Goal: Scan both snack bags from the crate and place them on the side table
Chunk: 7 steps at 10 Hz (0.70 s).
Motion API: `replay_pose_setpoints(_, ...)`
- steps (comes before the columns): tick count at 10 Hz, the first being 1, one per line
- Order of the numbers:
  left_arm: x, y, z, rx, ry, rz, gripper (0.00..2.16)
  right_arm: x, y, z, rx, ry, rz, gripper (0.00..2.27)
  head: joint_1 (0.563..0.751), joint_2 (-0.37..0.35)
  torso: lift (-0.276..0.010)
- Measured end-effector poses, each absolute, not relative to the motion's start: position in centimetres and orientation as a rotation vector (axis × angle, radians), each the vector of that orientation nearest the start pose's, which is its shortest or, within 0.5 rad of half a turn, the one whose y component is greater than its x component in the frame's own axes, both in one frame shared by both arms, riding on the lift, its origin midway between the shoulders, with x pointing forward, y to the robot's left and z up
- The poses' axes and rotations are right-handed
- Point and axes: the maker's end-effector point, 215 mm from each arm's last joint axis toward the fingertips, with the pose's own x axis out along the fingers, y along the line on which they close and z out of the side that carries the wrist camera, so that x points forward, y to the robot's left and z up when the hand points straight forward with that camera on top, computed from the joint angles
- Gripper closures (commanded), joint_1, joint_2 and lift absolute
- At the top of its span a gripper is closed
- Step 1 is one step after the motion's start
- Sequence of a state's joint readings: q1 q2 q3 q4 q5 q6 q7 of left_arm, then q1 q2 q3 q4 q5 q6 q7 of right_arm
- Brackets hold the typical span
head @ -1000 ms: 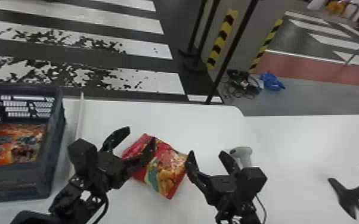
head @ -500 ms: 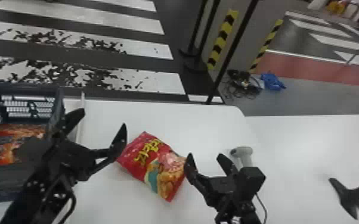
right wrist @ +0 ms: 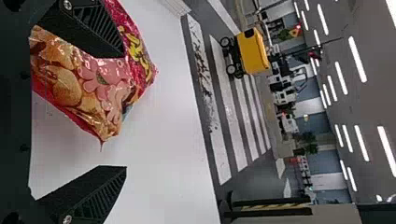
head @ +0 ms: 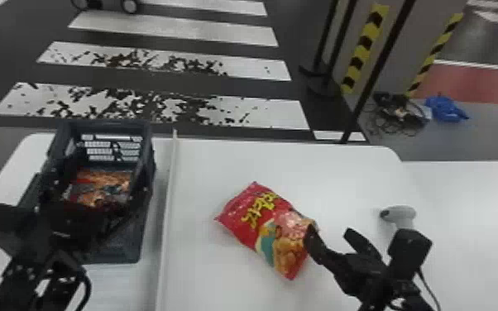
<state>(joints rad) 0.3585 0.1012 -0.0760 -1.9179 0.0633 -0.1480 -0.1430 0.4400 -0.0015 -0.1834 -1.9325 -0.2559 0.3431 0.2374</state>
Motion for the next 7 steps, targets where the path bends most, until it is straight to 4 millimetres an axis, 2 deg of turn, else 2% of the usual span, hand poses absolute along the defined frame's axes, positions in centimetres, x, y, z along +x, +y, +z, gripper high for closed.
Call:
replay_pose_setpoints(3,46.7,21.7,-30.7,0.001,-0.110,-0.165,0.03,44.3,-26.3,-47.6,0.324,0.503,0.104,0.07,0.695,-0.057,-0.098)
replay_pose_setpoints(5,45.8,23.2,-30.4,-0.002,-0.108,-0.142,0.03,44.1,-26.4,-48.7,0.447,0.609,0.133,0.07,0.695,-0.042,-0.098)
replay_pose_setpoints(7,45.6,23.4,-30.8,-0.009,-0.096,-0.139,0.03,43.9,-26.2,-48.8,0.609,0.683,0.173,0.07,0.695,-0.035,-0.098)
